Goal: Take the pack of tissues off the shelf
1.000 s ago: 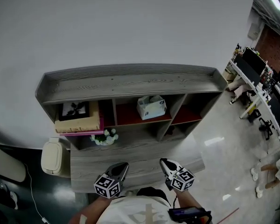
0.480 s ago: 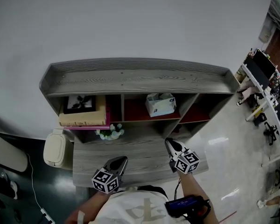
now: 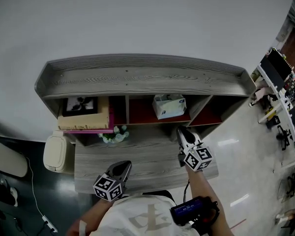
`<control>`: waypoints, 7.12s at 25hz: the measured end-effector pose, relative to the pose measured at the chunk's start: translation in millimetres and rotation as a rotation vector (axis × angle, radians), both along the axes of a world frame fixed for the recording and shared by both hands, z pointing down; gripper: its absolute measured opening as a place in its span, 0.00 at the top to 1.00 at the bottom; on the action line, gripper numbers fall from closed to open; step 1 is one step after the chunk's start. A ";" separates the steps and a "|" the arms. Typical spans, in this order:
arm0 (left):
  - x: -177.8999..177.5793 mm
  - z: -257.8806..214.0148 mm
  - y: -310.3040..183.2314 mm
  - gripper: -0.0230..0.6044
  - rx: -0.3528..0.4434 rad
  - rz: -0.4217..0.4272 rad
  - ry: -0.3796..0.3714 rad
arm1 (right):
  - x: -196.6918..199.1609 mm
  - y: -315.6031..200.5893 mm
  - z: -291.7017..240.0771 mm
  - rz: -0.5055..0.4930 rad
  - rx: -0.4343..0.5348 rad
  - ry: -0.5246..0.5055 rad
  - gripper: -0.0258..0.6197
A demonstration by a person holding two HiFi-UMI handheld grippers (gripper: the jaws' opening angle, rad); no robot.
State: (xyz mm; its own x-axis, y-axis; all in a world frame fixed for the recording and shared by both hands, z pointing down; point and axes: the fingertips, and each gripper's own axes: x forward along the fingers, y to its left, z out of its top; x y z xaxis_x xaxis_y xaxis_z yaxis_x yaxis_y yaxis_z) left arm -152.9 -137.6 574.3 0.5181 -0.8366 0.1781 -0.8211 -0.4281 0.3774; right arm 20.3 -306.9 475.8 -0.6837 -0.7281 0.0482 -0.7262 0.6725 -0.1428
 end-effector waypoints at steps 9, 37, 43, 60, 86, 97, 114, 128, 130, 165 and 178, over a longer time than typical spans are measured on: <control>0.3 0.7 -6.5 0.95 0.001 -0.009 0.011 | 9.4 -37.3 -21.6 0.176 0.023 0.003 0.80; 0.4 15.7 -20.8 0.95 -0.049 -0.004 0.022 | 11.9 -101.7 -15.2 0.433 -0.051 0.133 0.70; -3.3 17.4 -19.4 0.95 -0.057 -0.011 0.022 | 14.5 -104.2 -5.5 0.427 -0.081 0.147 0.82; 7.8 19.2 -12.4 0.95 -0.063 0.003 0.008 | 15.1 -78.9 -14.3 0.285 -0.009 0.041 0.94; 38.5 12.6 1.0 0.95 -0.031 0.064 -0.004 | 35.0 -10.1 -34.0 0.090 0.091 -0.097 0.95; 47.8 15.3 4.9 0.95 -0.033 0.101 -0.010 | 42.0 19.4 -17.9 0.038 0.069 -0.117 0.95; 52.5 14.5 1.6 0.95 -0.031 0.129 -0.021 | 65.6 42.0 11.8 0.062 0.016 -0.126 0.95; 57.6 19.8 -3.1 0.95 -0.047 0.139 -0.030 | 75.8 49.2 36.9 0.072 -0.030 -0.115 0.95; 57.9 21.3 -3.5 0.95 -0.051 0.137 -0.034 | 77.6 50.7 41.9 0.074 -0.038 -0.112 0.95; 71.0 40.9 2.4 0.95 -0.086 0.172 -0.037 | 94.2 113.0 122.2 0.109 -0.191 -0.037 0.95; 66.6 38.6 14.1 0.95 -0.085 0.179 -0.035 | 87.4 126.1 118.1 0.107 -0.187 -0.038 0.95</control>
